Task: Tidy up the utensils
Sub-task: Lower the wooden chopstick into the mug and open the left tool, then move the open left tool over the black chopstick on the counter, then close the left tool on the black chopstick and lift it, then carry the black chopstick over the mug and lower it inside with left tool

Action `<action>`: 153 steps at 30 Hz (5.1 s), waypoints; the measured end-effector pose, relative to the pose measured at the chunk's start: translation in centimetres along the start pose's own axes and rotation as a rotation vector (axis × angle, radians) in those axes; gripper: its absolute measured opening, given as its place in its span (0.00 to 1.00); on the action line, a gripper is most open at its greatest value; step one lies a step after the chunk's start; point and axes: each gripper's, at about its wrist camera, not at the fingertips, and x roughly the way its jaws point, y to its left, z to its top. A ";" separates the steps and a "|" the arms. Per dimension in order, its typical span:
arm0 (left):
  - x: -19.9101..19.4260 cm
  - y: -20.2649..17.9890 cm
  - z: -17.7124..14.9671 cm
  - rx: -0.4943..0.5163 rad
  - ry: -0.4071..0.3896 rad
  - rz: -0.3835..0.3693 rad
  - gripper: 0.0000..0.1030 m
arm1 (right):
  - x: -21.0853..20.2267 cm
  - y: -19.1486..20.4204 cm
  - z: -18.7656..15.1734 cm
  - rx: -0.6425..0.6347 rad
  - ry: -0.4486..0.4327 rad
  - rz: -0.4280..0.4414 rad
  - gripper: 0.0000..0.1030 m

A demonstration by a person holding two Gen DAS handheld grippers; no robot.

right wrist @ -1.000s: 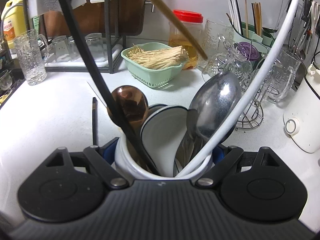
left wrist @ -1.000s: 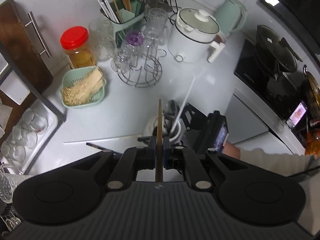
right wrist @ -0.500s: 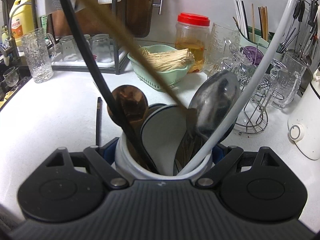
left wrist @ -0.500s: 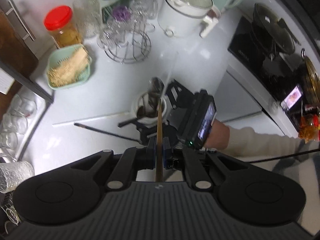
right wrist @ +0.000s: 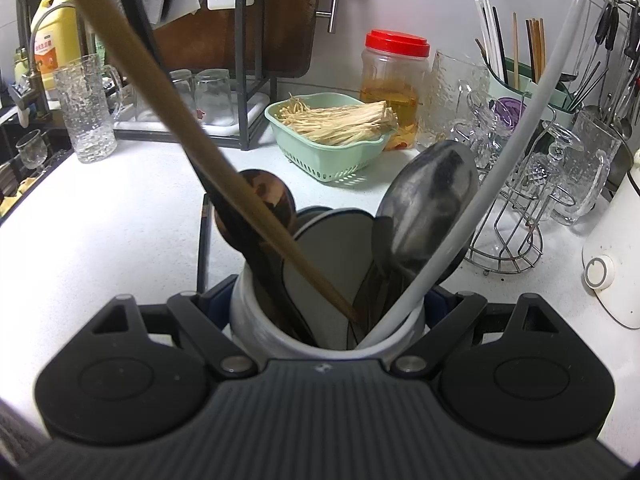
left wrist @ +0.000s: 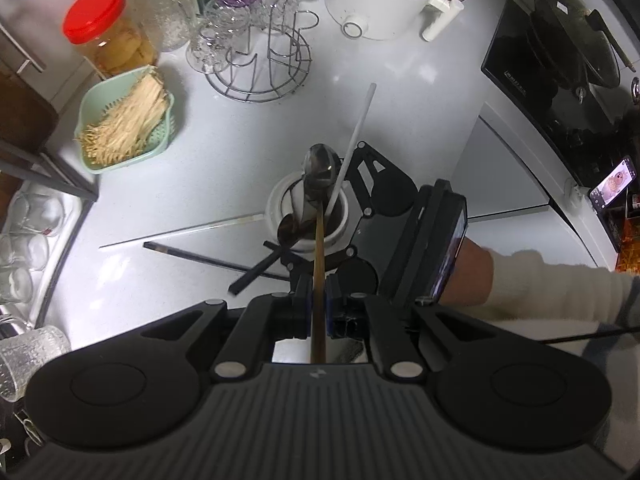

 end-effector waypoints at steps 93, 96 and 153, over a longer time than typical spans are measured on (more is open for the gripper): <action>18.3 14.9 -11.6 -0.898 -0.450 0.151 0.00 | -1.0 -1.5 -0.9 0.064 0.010 0.003 0.88; 17.3 14.3 -12.4 -0.883 -0.470 0.154 0.00 | -1.0 -1.5 -0.9 0.066 0.012 0.002 0.88; 7.9 11.9 -9.4 -0.705 -0.673 0.301 0.07 | -0.4 -0.7 -0.5 0.034 0.013 -0.007 0.89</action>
